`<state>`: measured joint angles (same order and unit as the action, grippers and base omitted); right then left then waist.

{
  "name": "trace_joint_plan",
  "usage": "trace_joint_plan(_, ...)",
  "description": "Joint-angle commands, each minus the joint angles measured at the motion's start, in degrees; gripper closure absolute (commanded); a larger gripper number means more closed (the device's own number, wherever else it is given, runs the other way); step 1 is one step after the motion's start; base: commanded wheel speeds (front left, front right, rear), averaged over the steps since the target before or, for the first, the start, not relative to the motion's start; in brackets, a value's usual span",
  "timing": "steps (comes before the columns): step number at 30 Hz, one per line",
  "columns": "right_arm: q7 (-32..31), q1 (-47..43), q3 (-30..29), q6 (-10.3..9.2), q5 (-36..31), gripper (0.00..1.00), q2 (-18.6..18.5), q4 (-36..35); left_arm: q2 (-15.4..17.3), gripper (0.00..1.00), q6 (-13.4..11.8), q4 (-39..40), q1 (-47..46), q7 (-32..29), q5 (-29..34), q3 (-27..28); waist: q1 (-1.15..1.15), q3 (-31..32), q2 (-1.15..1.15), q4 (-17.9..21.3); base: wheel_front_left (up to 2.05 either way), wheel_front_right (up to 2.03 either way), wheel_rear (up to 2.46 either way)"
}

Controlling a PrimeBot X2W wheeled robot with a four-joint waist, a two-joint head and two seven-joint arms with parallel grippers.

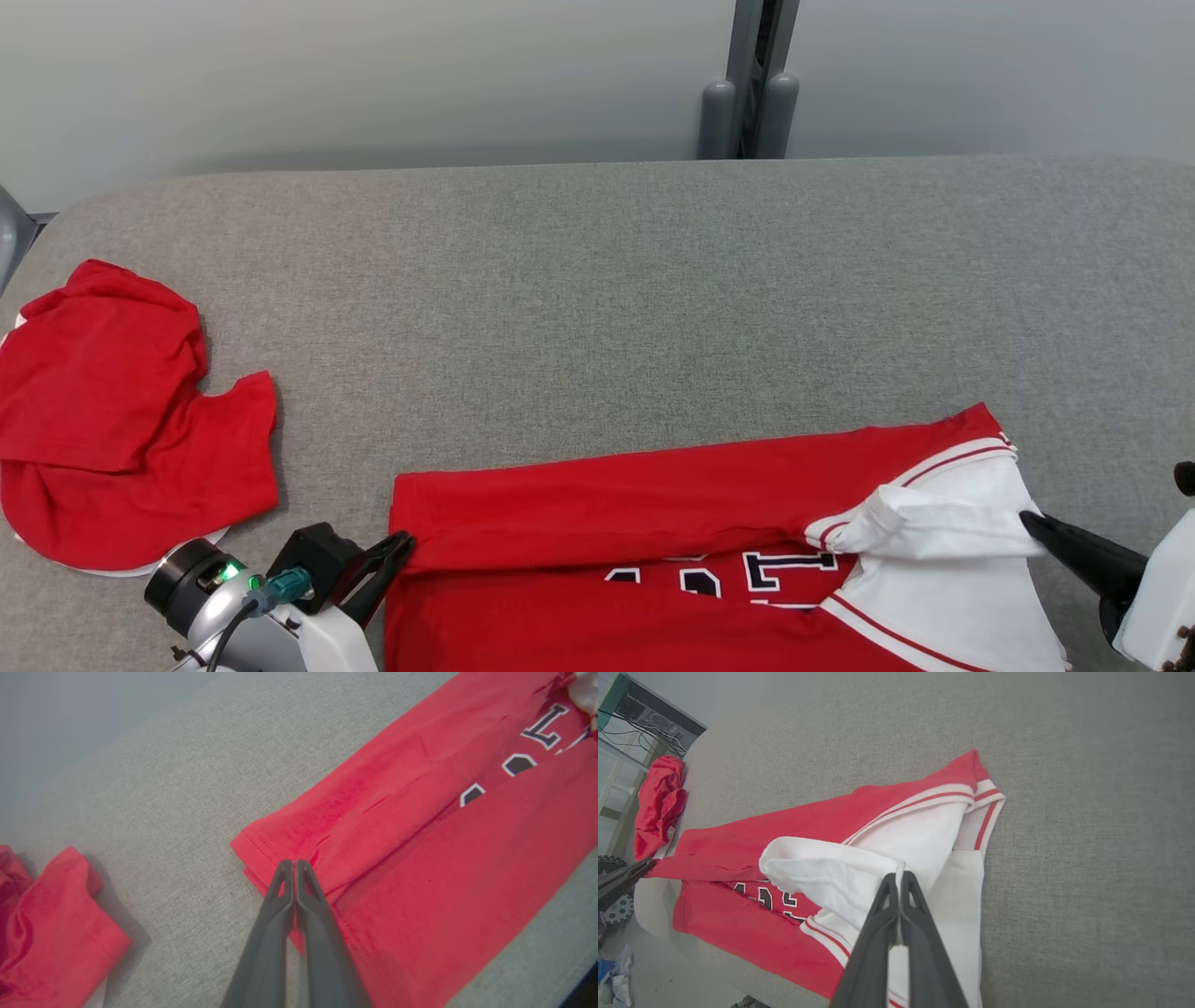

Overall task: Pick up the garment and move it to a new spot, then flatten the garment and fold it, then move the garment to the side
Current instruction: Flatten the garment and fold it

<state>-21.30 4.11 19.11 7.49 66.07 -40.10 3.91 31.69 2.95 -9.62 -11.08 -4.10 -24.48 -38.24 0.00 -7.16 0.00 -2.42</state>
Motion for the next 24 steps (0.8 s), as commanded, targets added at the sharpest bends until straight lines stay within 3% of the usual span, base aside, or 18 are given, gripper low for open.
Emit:
trace_joint_plan(1, -1.9, -1.2, -1.3, 0.00, -0.4, 1.00, 0.3, -0.7, 0.5, 1.00, -0.3, 0.3, 0.2, -0.3, 0.4, -0.1, 0.00, 0.0, 0.00, 0.1, 0.00, 0.00, 0.00)
trace_joint_plan(8, -6.3, -3.6, -5.0, 0.00, -3.9, 1.00, 2.8, -1.8, 0.6, 1.00, -0.5, 0.3, 0.3, -0.9, 0.8, -0.9, 0.00, -0.1, 0.00, 0.2, 0.00, 0.00, 0.00)
trace_joint_plan(9, -6.0, -3.7, -5.9, 0.00, -4.7, 0.54, 3.4, -1.7, 0.6, 1.00, -0.5, 0.3, 0.3, -1.1, 0.8, -1.1, 0.00, -0.1, 0.00, 0.2, 0.00, 0.00, 0.00)
trace_joint_plan(10, -6.9, -4.3, -6.9, 0.00, -4.6, 0.00, 4.3, -0.7, 0.5, 0.74, -0.5, 0.3, 0.4, -1.2, 0.6, -1.1, 0.00, -0.1, 0.00, 0.2, 0.00, 0.00, 0.00)
trace_joint_plan(11, -7.6, -4.5, -7.6, 0.00, -5.4, 0.00, 5.1, -0.3, 0.3, 0.28, -1.0, 0.2, 0.5, -1.1, 0.2, -0.8, 0.00, -0.1, 0.00, 0.1, 0.00, 0.00, 0.00)
trace_joint_plan(12, -8.2, -4.4, -8.2, 0.01, -6.0, 0.00, 5.8, -0.6, 0.1, 0.00, -1.3, 0.2, 0.8, -1.0, -0.2, -0.5, 0.00, -0.1, 0.00, 0.1, 0.00, 0.00, 0.00)
trace_joint_plan(17, -9.8, -4.7, -12.0, 0.00, -9.4, 0.00, 8.7, -1.9, 0.3, 0.00, -2.6, 1.5, 1.7, -0.7, -2.1, 0.9, 0.00, 0.3, 0.00, 0.1, 0.00, 0.00, 0.00)
trace_joint_plan(24, -6.7, -3.4, -15.9, 0.00, -14.8, 0.00, 11.6, -4.6, 0.6, 0.00, -5.8, 4.2, 2.2, 0.3, -3.7, 3.9, 0.00, 0.8, 0.00, 0.0, 0.00, 0.00, 0.00)
